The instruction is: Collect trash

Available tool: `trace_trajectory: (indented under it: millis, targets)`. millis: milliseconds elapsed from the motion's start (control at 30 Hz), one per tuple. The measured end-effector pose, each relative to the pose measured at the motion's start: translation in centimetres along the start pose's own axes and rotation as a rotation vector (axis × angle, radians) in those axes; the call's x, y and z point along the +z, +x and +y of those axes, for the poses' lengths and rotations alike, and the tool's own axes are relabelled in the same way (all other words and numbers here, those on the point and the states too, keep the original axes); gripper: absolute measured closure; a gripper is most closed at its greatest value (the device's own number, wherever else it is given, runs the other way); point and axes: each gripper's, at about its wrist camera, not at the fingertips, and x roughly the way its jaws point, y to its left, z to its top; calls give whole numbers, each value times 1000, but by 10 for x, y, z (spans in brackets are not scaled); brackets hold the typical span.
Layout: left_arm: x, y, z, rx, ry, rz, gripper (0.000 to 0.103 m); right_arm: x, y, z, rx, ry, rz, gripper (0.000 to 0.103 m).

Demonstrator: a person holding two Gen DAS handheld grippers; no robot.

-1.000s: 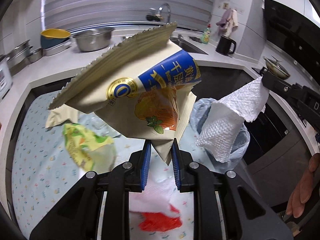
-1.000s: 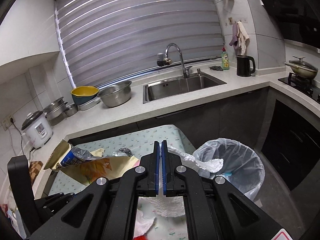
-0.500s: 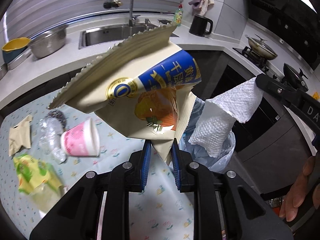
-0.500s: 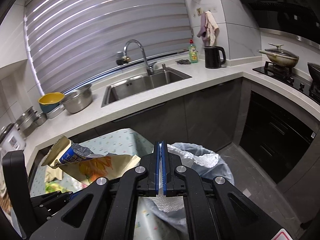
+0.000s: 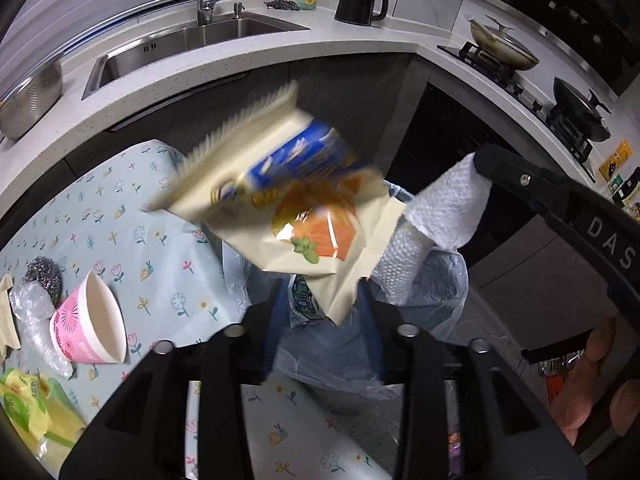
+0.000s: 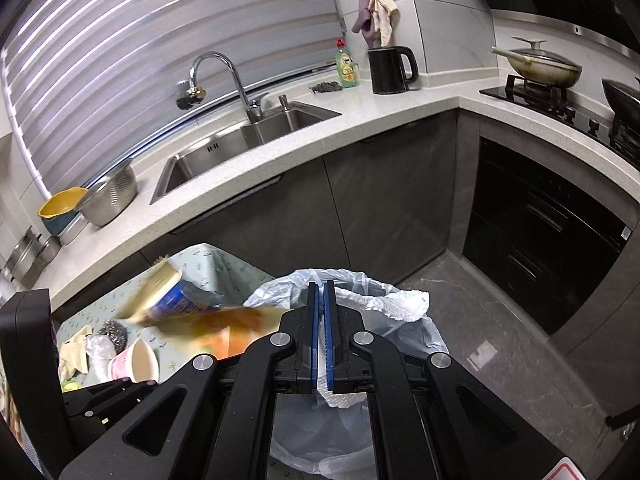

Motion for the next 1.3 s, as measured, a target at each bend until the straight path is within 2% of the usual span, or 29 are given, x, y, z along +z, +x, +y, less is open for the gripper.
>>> trace_trajectory:
  millis: [33,200,433,800,1300]
  targets:
    - [1,0,-1,4,-4,-10,46,0,1,0,0,2,-2,97]
    - [3,-7,-1,29,-5,-44,37,-1,0,2,2,2,-11,91]
    - [2,-21,10,43,-42,-58,36,2,-18,15,3,-12,-55,70]
    - [-11,-66,28,78,-82,-110,36,0,-58,46,34,-71,-94,69]
    - [-43,-154,72,169,-162,-216,35,-19,-120,119,123,-175,-127,64]
